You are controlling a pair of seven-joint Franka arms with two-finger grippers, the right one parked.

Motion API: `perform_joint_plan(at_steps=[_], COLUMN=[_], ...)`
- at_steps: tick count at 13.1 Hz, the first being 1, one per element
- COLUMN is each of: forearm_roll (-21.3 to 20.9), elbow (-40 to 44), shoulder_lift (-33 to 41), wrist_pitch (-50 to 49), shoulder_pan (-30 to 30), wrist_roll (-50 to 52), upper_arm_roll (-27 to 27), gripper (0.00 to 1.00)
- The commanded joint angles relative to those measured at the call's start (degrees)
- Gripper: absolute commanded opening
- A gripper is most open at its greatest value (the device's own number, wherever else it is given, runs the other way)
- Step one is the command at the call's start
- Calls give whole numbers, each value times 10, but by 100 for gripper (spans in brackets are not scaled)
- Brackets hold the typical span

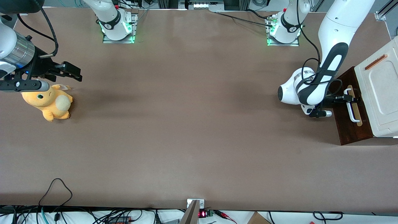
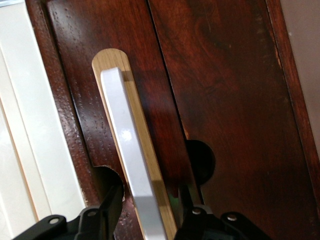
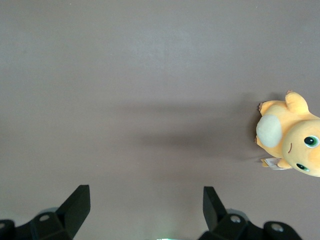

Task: Open lower drawer with left arm only
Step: 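Close the left gripper around the white bar handle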

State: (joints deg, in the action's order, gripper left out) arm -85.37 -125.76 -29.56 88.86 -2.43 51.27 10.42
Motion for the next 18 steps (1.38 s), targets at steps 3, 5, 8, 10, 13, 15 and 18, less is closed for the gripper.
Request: perform_joint_plan(at_steps=[3,5,8,10,13,15,18], forearm_roll=[-14,-14,-14,-14,-13,-13,-10], elbow=[0,1,2,2,3,4,12], shoulder_lift=[-2,-4,-5,-4,-3,-1,5], wrist_pitch=[-4,-4,-3,3,5,6,5], shoulder_pan=[5,5,5,6,6,19,30], wrist_roll=[7,7,15,18,16,8,-8], upper_arm_roll=[-4,-4,-4,-4,-3,-2,11], gripper=[42,36,18,11,1,0,0])
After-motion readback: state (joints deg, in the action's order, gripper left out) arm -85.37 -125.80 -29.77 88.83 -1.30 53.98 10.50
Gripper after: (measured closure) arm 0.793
